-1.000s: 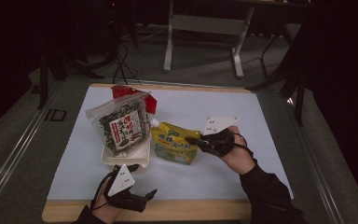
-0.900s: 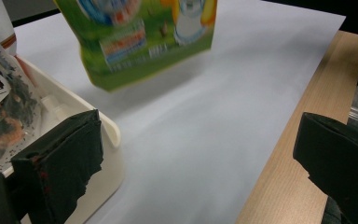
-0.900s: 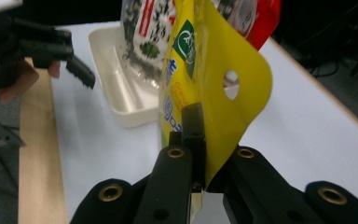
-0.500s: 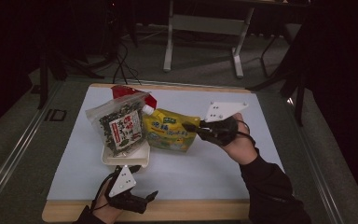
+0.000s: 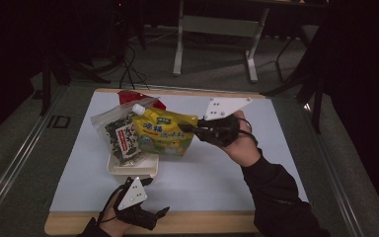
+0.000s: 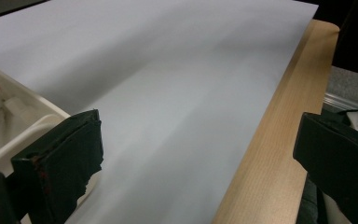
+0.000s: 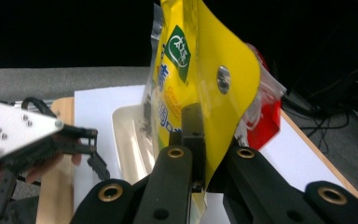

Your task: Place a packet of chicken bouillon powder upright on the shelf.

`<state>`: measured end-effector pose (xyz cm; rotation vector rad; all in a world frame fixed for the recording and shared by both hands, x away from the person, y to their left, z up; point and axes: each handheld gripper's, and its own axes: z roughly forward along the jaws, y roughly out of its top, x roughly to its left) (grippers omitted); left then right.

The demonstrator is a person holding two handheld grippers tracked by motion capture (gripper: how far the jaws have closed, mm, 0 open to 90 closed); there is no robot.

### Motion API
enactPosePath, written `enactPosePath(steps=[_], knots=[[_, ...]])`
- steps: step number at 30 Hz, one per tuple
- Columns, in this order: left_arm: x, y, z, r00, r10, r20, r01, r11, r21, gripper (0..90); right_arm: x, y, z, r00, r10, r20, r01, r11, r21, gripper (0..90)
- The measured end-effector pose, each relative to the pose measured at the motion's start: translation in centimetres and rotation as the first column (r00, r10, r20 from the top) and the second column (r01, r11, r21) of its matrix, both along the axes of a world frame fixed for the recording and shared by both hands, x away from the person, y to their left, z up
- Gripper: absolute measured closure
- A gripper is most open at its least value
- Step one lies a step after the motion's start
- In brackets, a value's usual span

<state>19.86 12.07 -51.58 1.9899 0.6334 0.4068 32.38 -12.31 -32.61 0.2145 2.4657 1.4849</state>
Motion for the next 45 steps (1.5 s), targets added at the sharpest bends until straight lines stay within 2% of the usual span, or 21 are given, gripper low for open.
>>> enactPosePath(steps=[3, 9, 13, 19, 22, 27, 31, 42, 43, 44, 45], knots=[[-0.1, -0.1, -0.1, 0.9999, -0.012, -0.011, 0.012, 0.9999, -0.002, 2.6, 0.2, 0.9, 0.0, 0.9999, 0.013, -0.006, -0.013, 0.9999, 0.004, 90.0], [-0.5, -0.2, 0.0, 0.9987, -0.051, 0.006, 0.051, 0.9987, -0.009, 2.6, 0.5, 2.8, -0.5, 0.9980, 0.061, -0.018, -0.060, 0.9976, 0.034, 90.0], [-0.7, -0.2, 0.1, 0.9982, -0.058, 0.013, 0.058, 0.9982, -0.013, 2.6, 0.5, 3.9, -1.1, 0.9954, 0.092, -0.027, -0.091, 0.9949, 0.043, 90.0], [-0.7, -0.3, -0.1, 0.9981, -0.061, 0.003, 0.061, 0.9981, -0.008, 2.6, 0.8, 5.7, -2.6, 0.9863, 0.159, -0.044, -0.156, 0.9861, 0.056, 90.0], [-0.7, -0.2, -0.1, 0.9983, -0.057, 0.003, 0.057, 0.9983, -0.012, 2.6, 1.0, 6.8, -3.7, 0.9809, 0.185, -0.061, -0.182, 0.9822, 0.048, 90.0], [-0.7, 0.0, -0.1, 0.9985, -0.055, 0.003, 0.055, 0.9984, -0.014, 2.6, 1.2, 8.3, -5.4, 0.9771, 0.193, -0.089, -0.193, 0.9811, 0.015, 90.0], [-0.7, 0.0, -0.1, 0.9986, -0.053, 0.002, 0.053, 0.9985, -0.012, 2.6, 1.4, 8.8, -6.4, 0.9723, 0.203, -0.116, -0.203, 0.9790, 0.009, 90.0], [-0.6, 0.0, -0.2, 0.9988, -0.049, -0.003, 0.049, 0.9988, -0.006, 2.6, 1.0, 8.6, -6.8, 0.9667, 0.221, -0.129, -0.219, 0.9753, 0.032, 90.0], [-0.6, 0.0, -0.2, 0.9988, -0.048, -0.007, 0.048, 0.9988, -0.006, 2.6, 1.0, 8.4, -6.7, 0.9669, 0.223, -0.124, -0.220, 0.9748, 0.037, 90.0], [-0.5, 0.0, -0.2, 0.9988, -0.049, -0.008, 0.049, 0.9988, -0.006, 2.6, 0.9, 8.1, -6.7, 0.9624, 0.231, -0.143, -0.223, 0.9724, 0.068, 90.0], [-0.5, 0.0, -0.3, 0.9988, -0.049, -0.008, 0.049, 0.9988, -0.006, 2.6, 0.9, 8.1, -6.8, 0.9609, 0.235, -0.147, -0.227, 0.9715, 0.068, 90.0]])
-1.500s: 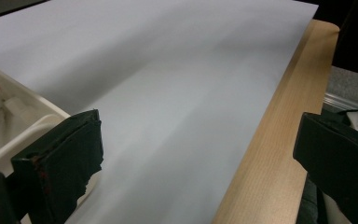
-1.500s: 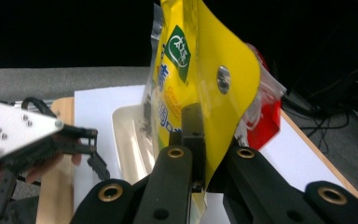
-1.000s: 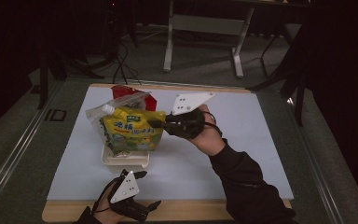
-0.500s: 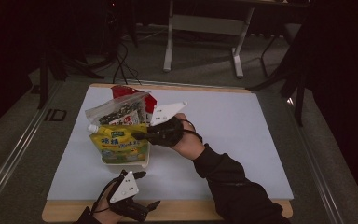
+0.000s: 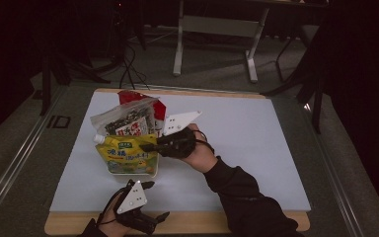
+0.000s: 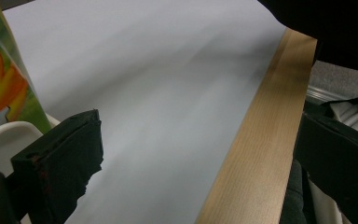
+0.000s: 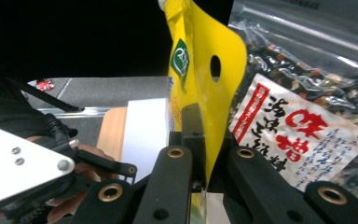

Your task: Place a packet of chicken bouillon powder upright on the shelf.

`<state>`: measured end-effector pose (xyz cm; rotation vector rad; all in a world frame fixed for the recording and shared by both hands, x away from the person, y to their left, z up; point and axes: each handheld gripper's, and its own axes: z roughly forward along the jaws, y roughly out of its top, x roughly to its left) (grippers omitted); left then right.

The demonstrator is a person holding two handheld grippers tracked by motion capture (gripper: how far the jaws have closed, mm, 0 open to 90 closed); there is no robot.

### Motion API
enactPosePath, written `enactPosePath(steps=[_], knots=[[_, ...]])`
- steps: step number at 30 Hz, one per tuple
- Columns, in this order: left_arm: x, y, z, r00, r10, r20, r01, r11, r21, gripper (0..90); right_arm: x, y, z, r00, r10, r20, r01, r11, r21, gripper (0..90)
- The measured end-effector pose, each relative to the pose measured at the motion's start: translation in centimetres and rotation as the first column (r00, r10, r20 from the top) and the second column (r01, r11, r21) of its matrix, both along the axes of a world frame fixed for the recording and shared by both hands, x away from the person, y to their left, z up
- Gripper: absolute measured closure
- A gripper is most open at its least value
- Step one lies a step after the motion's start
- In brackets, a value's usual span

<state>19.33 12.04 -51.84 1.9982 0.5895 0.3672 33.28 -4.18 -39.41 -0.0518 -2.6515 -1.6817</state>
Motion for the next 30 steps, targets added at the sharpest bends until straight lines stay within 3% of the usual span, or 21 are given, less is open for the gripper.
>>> enactPosePath(steps=[4, 12, 19, 24, 28, 30], knots=[[0.0, 0.0, 0.0, 1.0000, -0.001, -0.002, 0.001, 1.0000, 0.002, 2.6, -0.2, 0.4, -0.6, 0.9999, 0.003, 0.012, -0.003, 0.9996, -0.030, 90.0], [0.0, 0.1, 0.0, 1.0000, 0.003, 0.000, -0.003, 1.0000, 0.006, 2.6, 0.3, 1.1, -2.4, 0.9994, 0.010, -0.033, -0.012, 0.9991, -0.041, 90.0], [0.1, 0.0, 0.0, 1.0000, 0.001, 0.000, -0.001, 1.0000, 0.008, 2.6, 0.8, 1.3, -4.1, 0.9989, 0.000, -0.047, -0.004, 0.9972, -0.074, 90.0], [0.1, 0.0, -0.1, 1.0000, 0.002, -0.003, -0.002, 1.0000, 0.009, 2.6, 1.0, 1.0, -4.2, 0.9985, -0.001, -0.055, -0.003, 0.9967, -0.081, 89.6], [0.1, -0.1, -0.1, 1.0000, 0.001, -0.001, -0.001, 1.0000, 0.008, 2.6, 0.9, 1.0, -4.1, 0.9994, 0.000, -0.034, -0.003, 0.9954, -0.095, 88.6], [0.1, 0.0, -0.1, 1.0000, 0.004, -0.002, -0.004, 1.0000, 0.009, 2.6, 0.9, 0.9, -4.0, 0.9994, 0.000, -0.036, -0.003, 0.9957, -0.093, 82.0]])
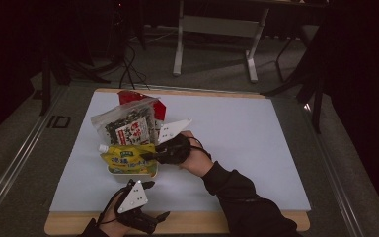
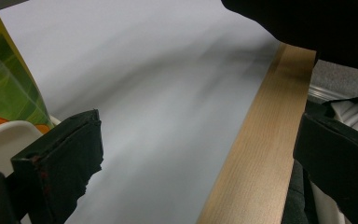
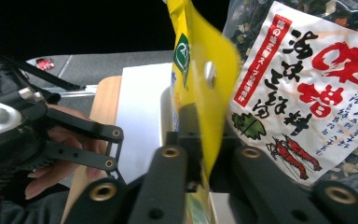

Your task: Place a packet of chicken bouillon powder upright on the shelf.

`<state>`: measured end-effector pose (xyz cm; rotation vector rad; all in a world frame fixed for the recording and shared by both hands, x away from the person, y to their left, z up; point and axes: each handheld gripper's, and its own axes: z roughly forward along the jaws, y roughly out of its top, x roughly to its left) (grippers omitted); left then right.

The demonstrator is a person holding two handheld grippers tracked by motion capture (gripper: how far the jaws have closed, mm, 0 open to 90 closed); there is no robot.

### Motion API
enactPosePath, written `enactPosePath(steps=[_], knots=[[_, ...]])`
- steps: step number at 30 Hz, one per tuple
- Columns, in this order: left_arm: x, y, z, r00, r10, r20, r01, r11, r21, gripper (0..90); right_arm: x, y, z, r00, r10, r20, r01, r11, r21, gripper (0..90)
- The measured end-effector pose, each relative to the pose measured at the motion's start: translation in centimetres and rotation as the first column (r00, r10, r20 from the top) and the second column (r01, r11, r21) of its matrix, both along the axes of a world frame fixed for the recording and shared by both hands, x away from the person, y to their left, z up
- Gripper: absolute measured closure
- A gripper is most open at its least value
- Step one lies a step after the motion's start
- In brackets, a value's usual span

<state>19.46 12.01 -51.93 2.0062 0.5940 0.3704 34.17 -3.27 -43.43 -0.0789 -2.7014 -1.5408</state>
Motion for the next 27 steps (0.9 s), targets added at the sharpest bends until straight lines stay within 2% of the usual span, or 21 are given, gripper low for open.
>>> enactPosePath(steps=[5, 7, 14, 16, 17, 23, 24, 27], knots=[[0.0, 0.0, 0.0, 1.0000, -0.001, 0.000, 0.001, 1.0000, -0.002, 2.6, 0.1, -0.6, 0.5, 0.9996, -0.027, 0.011, 0.027, 0.9995, 0.017, 69.1], [0.0, -0.1, 0.0, 1.0000, 0.000, 0.000, 0.000, 1.0000, -0.002, 2.6, 0.3, -1.0, 0.7, 0.9993, -0.036, 0.001, 0.036, 0.9989, 0.030, 63.2], [0.1, -0.1, 0.0, 1.0000, 0.000, -0.001, 0.000, 1.0000, -0.006, 2.6, 0.3, -2.2, 1.0, 0.9961, -0.087, 0.015, 0.086, 0.9959, 0.026, 37.4], [0.1, -0.1, 0.0, 1.0000, -0.001, -0.003, 0.001, 1.0000, -0.008, 2.6, 0.4, -2.5, 1.0, 0.9944, -0.105, 0.009, 0.105, 0.9941, 0.028, 34.6], [0.1, -0.1, 0.0, 1.0000, -0.002, -0.004, 0.002, 1.0000, -0.008, 2.6, 0.5, -3.2, 0.9, 0.9926, -0.121, 0.001, 0.121, 0.9919, 0.038, 26.8], [0.1, -0.1, 0.0, 1.0000, -0.001, -0.006, 0.001, 1.0000, -0.010, 2.6, 0.8, -5.2, 0.6, 0.9880, -0.155, -0.002, 0.155, 0.9871, 0.041, 17.6], [0.1, -0.1, 0.0, 1.0000, -0.001, -0.006, 0.001, 1.0000, -0.009, 2.6, 0.8, -5.6, 0.5, 0.9891, -0.147, -0.008, 0.148, 0.9880, 0.045, 15.3], [0.1, -0.2, 0.0, 1.0000, -0.004, -0.005, 0.004, 1.0000, -0.008, 2.6, 0.9, -7.0, 0.2, 0.9848, -0.173, -0.008, 0.174, 0.9836, 0.049, 14.8]])
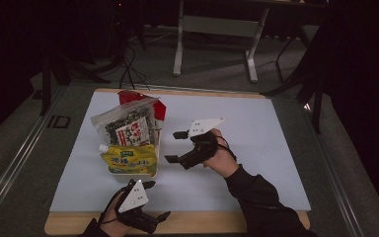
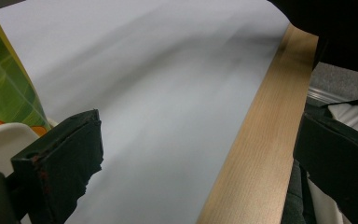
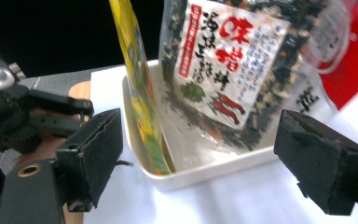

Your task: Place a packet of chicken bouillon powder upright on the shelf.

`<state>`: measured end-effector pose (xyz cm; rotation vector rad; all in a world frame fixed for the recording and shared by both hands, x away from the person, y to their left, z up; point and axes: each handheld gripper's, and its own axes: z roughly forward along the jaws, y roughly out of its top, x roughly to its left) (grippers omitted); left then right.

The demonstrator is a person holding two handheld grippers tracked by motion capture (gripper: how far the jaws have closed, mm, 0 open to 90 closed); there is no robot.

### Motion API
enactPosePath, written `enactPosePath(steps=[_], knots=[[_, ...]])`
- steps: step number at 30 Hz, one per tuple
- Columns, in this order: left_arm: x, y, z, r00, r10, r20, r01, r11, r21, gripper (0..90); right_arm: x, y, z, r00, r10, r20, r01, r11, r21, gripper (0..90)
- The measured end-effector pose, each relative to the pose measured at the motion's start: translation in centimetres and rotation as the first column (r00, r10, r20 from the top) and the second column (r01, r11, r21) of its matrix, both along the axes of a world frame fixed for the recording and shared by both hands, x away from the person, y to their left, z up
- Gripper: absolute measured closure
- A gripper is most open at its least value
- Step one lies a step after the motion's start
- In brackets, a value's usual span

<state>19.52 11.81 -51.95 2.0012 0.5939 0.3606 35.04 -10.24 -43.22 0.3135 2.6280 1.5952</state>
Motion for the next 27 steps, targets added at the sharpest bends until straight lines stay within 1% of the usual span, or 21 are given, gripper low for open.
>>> enactPosePath(steps=[1, 3, 4, 8, 9, 11, 12, 13, 14, 16, 19, 21, 27], knots=[[0.0, 0.0, 0.0, 1.0000, 0.000, 0.000, 0.000, 1.0000, 0.000, 2.6, 0.0, 0.0, 0.0, 1.0000, 0.000, 0.000, 0.000, 1.0000, 0.000, 14.8], [0.0, 0.0, 0.0, 1.0000, -0.001, -0.002, 0.001, 1.0000, 0.001, 2.6, 0.0, -0.7, -0.3, 0.9999, -0.016, 0.003, 0.016, 0.9999, -0.004, 14.8], [0.0, 0.0, 0.0, 1.0000, 0.000, -0.001, 0.000, 1.0000, 0.000, 2.6, -0.1, -1.1, -0.6, 0.9998, -0.022, -0.002, 0.022, 0.9997, -0.010, 14.8], [0.0, 0.0, 0.0, 1.0000, -0.002, -0.001, 0.002, 1.0000, -0.001, 2.6, -0.2, -1.7, -0.9, 0.9993, -0.038, 0.004, 0.038, 0.9992, -0.015, 14.9], [0.0, 0.0, 0.0, 1.0000, -0.002, -0.002, 0.002, 1.0000, -0.002, 2.6, -0.3, -2.5, -1.6, 0.9983, -0.058, 0.001, 0.058, 0.9980, -0.024, 15.0], [0.0, 0.0, 0.0, 1.0000, -0.002, -0.002, 0.002, 1.0000, -0.001, 2.6, -0.4, -3.0, -2.1, 0.9977, -0.068, -0.006, 0.067, 0.9972, -0.031, 14.8], [0.0, -0.1, 0.0, 1.0000, -0.002, -0.002, 0.002, 1.0000, -0.001, 2.6, -0.4, -3.0, -2.1, 0.9977, -0.068, -0.006, 0.067, 0.9972, -0.031, 14.8], [0.0, -0.1, 0.0, 1.0000, -0.003, -0.003, 0.003, 1.0000, -0.001, 2.6, -0.4, -3.2, -2.4, 0.9972, -0.075, -0.005, 0.074, 0.9966, -0.036, 14.8], [0.0, -0.1, 0.0, 1.0000, -0.002, -0.002, 0.002, 1.0000, -0.001, 2.6, -0.5, -3.7, -2.9, 0.9966, -0.081, -0.014, 0.080, 0.9959, -0.042, 14.8], [0.0, -0.1, 0.0, 1.0000, -0.002, -0.003, 0.002, 1.0000, -0.001, 2.6, -0.5, -4.0, -3.1, 0.9960, -0.088, -0.018, 0.087, 0.9953, -0.044, 14.9], [0.0, 0.0, 0.0, 1.0000, -0.002, -0.003, 0.002, 1.0000, -0.001, 2.6, -0.6, -5.0, -3.8, 0.9940, -0.103, -0.037, 0.102, 0.9941, -0.035, 14.9], [0.0, -0.1, -0.1, 1.0000, -0.002, -0.002, 0.002, 1.0000, -0.001, 2.6, -0.8, -5.5, -4.2, 0.9932, -0.110, -0.037, 0.109, 0.9933, -0.038, 14.9], [0.0, -0.1, 0.0, 1.0000, -0.003, -0.001, 0.003, 1.0000, 0.003, 2.6, -1.2, -7.8, -5.1, 0.9890, -0.139, -0.051, 0.138, 0.9903, -0.015, 14.8]])
